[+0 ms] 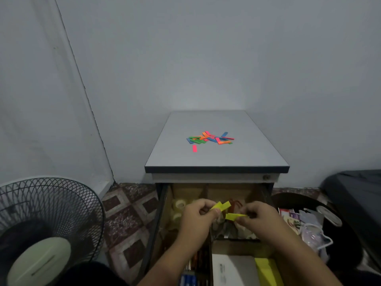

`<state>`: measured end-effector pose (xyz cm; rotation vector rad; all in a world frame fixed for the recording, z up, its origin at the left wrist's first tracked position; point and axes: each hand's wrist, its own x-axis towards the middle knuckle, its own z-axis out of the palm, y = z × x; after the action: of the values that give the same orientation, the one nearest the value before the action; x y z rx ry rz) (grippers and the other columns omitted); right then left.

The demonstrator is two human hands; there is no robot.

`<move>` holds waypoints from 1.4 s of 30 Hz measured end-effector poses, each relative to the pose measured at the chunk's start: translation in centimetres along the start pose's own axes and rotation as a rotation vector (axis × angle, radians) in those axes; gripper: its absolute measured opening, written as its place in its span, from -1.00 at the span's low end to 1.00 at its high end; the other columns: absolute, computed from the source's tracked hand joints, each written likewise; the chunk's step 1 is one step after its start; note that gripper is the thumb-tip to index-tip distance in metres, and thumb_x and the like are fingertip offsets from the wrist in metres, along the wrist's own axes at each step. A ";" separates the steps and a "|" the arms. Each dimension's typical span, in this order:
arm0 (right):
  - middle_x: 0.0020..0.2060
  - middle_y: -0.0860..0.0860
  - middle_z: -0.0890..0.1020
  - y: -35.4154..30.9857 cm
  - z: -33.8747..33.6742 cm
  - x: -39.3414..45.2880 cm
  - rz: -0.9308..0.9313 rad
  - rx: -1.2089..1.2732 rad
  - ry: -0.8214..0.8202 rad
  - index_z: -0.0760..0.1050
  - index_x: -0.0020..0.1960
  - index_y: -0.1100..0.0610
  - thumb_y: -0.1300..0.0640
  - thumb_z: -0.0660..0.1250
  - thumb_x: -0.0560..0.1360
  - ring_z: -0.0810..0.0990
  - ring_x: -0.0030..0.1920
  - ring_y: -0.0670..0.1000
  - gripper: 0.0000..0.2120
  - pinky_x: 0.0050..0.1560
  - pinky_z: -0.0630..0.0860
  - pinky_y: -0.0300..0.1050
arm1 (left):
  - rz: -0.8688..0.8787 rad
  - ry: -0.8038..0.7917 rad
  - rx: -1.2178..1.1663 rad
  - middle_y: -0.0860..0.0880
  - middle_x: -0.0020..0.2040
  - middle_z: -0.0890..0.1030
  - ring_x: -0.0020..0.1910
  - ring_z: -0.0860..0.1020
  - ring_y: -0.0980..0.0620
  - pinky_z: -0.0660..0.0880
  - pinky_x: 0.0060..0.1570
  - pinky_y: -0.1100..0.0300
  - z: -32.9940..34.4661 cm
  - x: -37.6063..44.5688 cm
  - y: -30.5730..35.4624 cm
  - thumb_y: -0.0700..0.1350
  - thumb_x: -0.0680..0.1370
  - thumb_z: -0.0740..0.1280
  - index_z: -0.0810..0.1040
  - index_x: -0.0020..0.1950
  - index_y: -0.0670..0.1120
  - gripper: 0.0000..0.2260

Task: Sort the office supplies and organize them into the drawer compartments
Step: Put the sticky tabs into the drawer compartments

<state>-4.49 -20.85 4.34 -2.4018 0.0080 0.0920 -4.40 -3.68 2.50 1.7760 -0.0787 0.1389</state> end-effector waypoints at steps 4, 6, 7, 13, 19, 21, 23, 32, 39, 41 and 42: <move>-0.24 0.03 0.65 2.4 -0.6 -2.2 0.155 0.043 -0.038 0.58 -0.14 0.05 0.11 0.38 0.49 0.60 -0.24 -0.03 -0.96 -0.19 0.54 -0.10 | -0.082 -0.053 -0.035 0.08 -0.37 0.59 -0.33 0.52 0.22 0.45 -0.24 0.38 0.4 -1.9 -1.6 -0.28 0.48 0.40 0.62 -0.24 -0.05 -0.84; -0.29 0.10 0.66 3.2 -1.0 -3.1 0.248 0.066 -0.076 0.56 -0.11 0.11 0.16 0.35 0.50 0.62 -0.32 0.02 -0.96 -0.29 0.56 -0.11 | -0.066 -0.048 -0.020 0.09 -0.37 0.58 -0.35 0.50 0.26 0.44 -0.26 0.40 0.5 -1.9 -1.8 -0.28 0.48 0.40 0.61 -0.24 -0.03 -0.83; -0.31 0.12 0.66 3.4 -1.1 -3.3 0.297 0.062 -0.106 0.55 -0.09 0.15 0.19 0.32 0.51 0.63 -0.33 0.04 -0.95 -0.31 0.58 -0.12 | -0.058 -0.047 -0.009 0.10 -0.36 0.57 -0.36 0.50 0.27 0.43 -0.27 0.41 0.5 -1.9 -1.8 -0.28 0.48 0.40 0.61 -0.24 -0.02 -0.83; -0.04 0.14 0.66 3.7 1.3 -3.3 0.453 -0.305 -0.213 0.53 0.11 0.21 0.23 0.27 0.51 0.67 -0.06 0.10 -0.81 -0.06 0.62 -0.08 | -0.031 -0.072 0.043 0.06 -0.28 0.57 -0.31 0.48 0.23 0.43 -0.26 0.42 0.9 -2.1 -2.1 -0.25 0.49 0.40 0.61 -0.19 -0.03 -0.87; 0.39 0.15 0.38 3.4 3.3 -2.6 0.545 -0.448 -0.324 0.31 0.42 0.23 0.17 0.13 0.63 0.39 0.38 0.11 -0.63 0.34 0.34 -0.06 | -0.035 -0.093 0.074 -0.03 -0.20 0.62 -0.23 0.51 0.11 0.44 -0.24 0.39 0.8 -2.1 -2.3 -0.20 0.50 0.40 0.63 -0.13 -0.02 -0.91; 0.28 0.11 0.50 3.9 4.0 -3.0 0.454 -0.489 -0.241 0.44 0.31 0.18 0.18 0.15 0.60 0.48 0.28 0.10 -0.70 0.25 0.44 -0.04 | -0.032 -0.097 0.084 0.00 -0.22 0.60 -0.25 0.49 0.14 0.42 -0.26 0.42 0.8 -2.1 -2.3 -0.20 0.50 0.39 0.62 -0.14 0.00 -0.90; 0.22 0.09 0.54 4.2 4.4 -3.6 0.396 -0.523 -0.182 0.48 0.27 0.16 0.19 0.14 0.59 0.52 0.23 0.09 -0.71 0.20 0.49 -0.03 | -0.031 -0.093 0.082 0.03 -0.24 0.58 -0.26 0.47 0.16 0.40 -0.28 0.46 0.8 -2.0 -2.3 -0.21 0.50 0.39 0.62 -0.13 -0.02 -0.91; 0.19 0.05 0.56 3.5 3.6 -4.4 0.354 -0.617 -0.175 0.49 0.23 0.12 0.18 0.16 0.59 0.54 0.21 0.04 -0.74 0.13 0.49 -0.12 | -0.031 -0.085 0.071 0.04 -0.20 0.56 -0.23 0.47 0.16 0.42 -0.27 0.47 0.8 -1.9 -2.4 -0.21 0.50 0.39 0.64 -0.06 -0.07 -0.94; -0.14 0.05 0.57 3.2 0.6 -3.6 0.410 -0.502 -0.162 0.52 0.05 0.16 0.19 0.29 0.51 0.59 -0.08 0.04 -0.87 -0.09 0.54 -0.16 | 0.138 -0.255 0.352 0.17 -0.08 0.51 -0.01 0.41 0.21 0.34 -0.07 0.36 1.0 -2.5 -2.0 -0.07 0.51 0.39 0.59 -0.15 0.15 -0.89; -0.17 0.08 0.62 3.6 -0.3 -3.1 0.429 -0.356 -0.115 0.54 0.01 0.21 0.18 0.31 0.50 0.65 -0.14 0.08 -0.86 -0.08 0.61 -0.07 | 0.252 -0.404 0.516 0.17 -0.06 0.45 0.03 0.38 0.18 0.38 0.03 0.31 1.9 -2.9 -1.8 -0.03 0.52 0.37 0.65 -0.05 0.09 -0.93; -0.14 0.11 0.65 3.6 -0.6 -3.0 0.452 -0.301 -0.114 0.54 0.03 0.23 0.17 0.31 0.50 0.67 -0.12 0.10 -0.84 -0.05 0.63 -0.01 | 0.288 -0.487 0.583 0.13 -0.05 0.44 0.02 0.40 0.15 0.43 0.05 0.24 2.5 -3.0 -1.6 -0.03 0.53 0.36 0.66 0.01 0.05 -0.89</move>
<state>-7.51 -24.01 2.58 -2.6471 0.5183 0.4685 -7.07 -5.83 0.00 2.3403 -0.7065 -0.0788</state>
